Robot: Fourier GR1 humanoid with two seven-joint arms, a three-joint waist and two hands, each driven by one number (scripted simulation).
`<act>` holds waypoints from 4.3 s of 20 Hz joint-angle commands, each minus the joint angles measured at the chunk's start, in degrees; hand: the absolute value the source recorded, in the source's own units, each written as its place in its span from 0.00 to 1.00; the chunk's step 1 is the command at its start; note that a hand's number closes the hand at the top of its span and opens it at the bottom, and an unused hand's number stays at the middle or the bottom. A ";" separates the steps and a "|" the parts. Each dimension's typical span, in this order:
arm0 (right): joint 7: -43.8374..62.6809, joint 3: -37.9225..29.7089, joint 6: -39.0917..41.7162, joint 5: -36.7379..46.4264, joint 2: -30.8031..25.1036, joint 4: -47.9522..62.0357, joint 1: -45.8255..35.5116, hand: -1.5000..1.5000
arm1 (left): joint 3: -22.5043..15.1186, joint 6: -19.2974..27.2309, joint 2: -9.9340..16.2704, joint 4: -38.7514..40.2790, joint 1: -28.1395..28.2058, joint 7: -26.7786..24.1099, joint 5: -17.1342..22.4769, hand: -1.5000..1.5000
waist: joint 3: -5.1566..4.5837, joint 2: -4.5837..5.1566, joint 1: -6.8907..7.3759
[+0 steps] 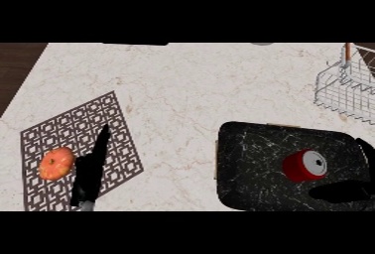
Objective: Pick the can from the tray and place it in the tiered basket
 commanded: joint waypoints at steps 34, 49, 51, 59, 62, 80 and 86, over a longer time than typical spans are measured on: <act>4.53 5.41 7.22 6.60 14.31 20.72 -14.69 1.00 | 3.17 -1.58 -2.81 3.98 1.89 -3.86 -1.63 0.50 | 0.13 -0.27 -1.77; -56.79 -5.74 13.81 3.53 -12.13 24.49 -0.77 1.00 | 5.80 -3.27 -0.94 1.03 2.60 -0.36 0.52 0.50 | 0.65 -0.58 -5.61; -62.90 -13.71 15.13 -4.97 -13.60 25.73 -0.78 1.00 | 6.44 -1.62 -0.96 1.01 4.63 -1.62 -0.16 0.50 | 0.54 -1.00 -6.28; -83.16 -37.28 24.77 -19.93 -22.67 38.11 0.34 1.00 | 5.30 -1.61 -1.93 0.22 6.58 -2.82 -0.82 0.50 | 0.29 -1.17 -6.10; -91.44 -43.51 27.78 -19.49 -25.93 43.56 3.75 1.00 | 5.49 -2.64 -1.69 1.63 6.05 -5.07 -1.29 0.50 | 0.22 -0.90 -5.42; -75.58 -33.76 33.40 -11.54 -29.68 57.73 -28.57 1.00 | 2.95 -3.81 -5.63 2.28 0.05 -0.30 -5.51 0.50 | 0.17 0.41 1.06; -80.40 -27.87 31.77 -4.09 -21.76 63.37 -36.33 1.00 | 5.05 -5.50 -4.34 2.68 -0.21 0.38 -4.88 0.50 | 0.21 0.38 0.66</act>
